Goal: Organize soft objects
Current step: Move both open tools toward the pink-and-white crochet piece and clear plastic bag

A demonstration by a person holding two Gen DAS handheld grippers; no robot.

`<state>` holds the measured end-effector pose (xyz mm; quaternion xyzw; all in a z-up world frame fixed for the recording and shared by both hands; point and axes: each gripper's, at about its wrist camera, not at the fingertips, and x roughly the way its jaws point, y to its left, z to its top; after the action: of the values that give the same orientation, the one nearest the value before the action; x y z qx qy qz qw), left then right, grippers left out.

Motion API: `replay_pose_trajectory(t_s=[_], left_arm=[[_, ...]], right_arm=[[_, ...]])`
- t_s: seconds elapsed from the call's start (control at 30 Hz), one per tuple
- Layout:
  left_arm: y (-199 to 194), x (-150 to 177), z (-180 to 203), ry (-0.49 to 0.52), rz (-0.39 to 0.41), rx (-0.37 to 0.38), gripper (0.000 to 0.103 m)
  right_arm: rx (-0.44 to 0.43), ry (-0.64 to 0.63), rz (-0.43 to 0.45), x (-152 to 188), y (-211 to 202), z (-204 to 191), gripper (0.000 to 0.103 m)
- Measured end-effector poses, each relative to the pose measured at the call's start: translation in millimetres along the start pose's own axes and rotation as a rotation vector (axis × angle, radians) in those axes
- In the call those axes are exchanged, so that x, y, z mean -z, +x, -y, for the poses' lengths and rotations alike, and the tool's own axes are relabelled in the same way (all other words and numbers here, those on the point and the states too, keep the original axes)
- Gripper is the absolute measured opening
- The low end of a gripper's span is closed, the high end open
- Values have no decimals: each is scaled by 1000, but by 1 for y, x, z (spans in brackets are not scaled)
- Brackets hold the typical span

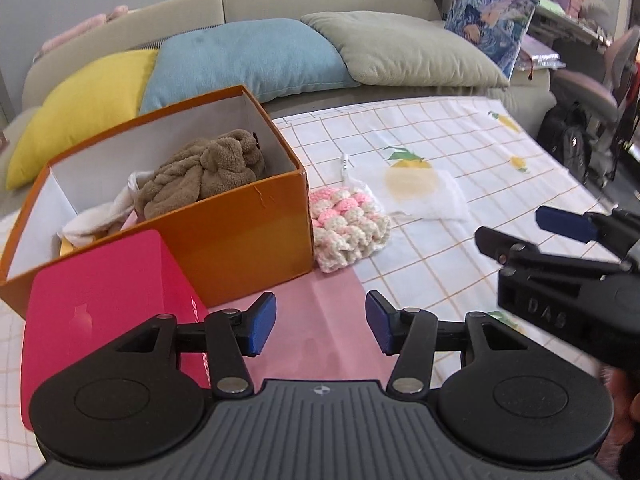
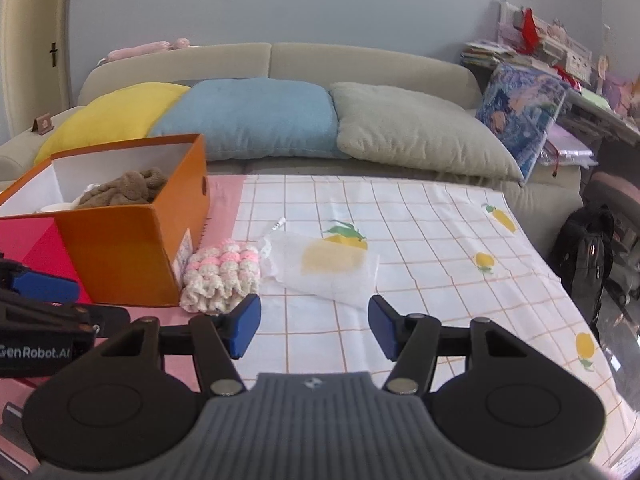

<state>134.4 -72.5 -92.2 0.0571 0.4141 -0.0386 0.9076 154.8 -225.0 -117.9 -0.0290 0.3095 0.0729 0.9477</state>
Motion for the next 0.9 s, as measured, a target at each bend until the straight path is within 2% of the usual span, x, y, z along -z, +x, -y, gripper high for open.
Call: replay_pose_trajectory(t_s=[0.1, 0.33, 0.4, 0.47, 0.63, 0.73, 0.9], left_arm=[[9, 0, 6, 35, -8, -36, 62], [33, -9, 12, -12, -11, -9, 64], [39, -13, 13, -55, 0, 3, 69], [45, -17, 13, -113, 16, 7, 79], [70, -25, 11, -308, -16, 0, 84], [81, -27, 12, -392, -14, -9, 85], [89, -29, 24, -396, 26, -28, 89]], right_arm=[[6, 43, -30, 2, 10, 8, 59], [10, 91, -78, 8, 26, 16, 60], [16, 103, -87, 8, 32, 20, 59], [32, 109, -87, 8, 38, 24, 59], [69, 116, -102, 7, 54, 36, 59], [69, 59, -98, 6, 66, 34, 59], [35, -114, -70, 7, 91, 23, 59]])
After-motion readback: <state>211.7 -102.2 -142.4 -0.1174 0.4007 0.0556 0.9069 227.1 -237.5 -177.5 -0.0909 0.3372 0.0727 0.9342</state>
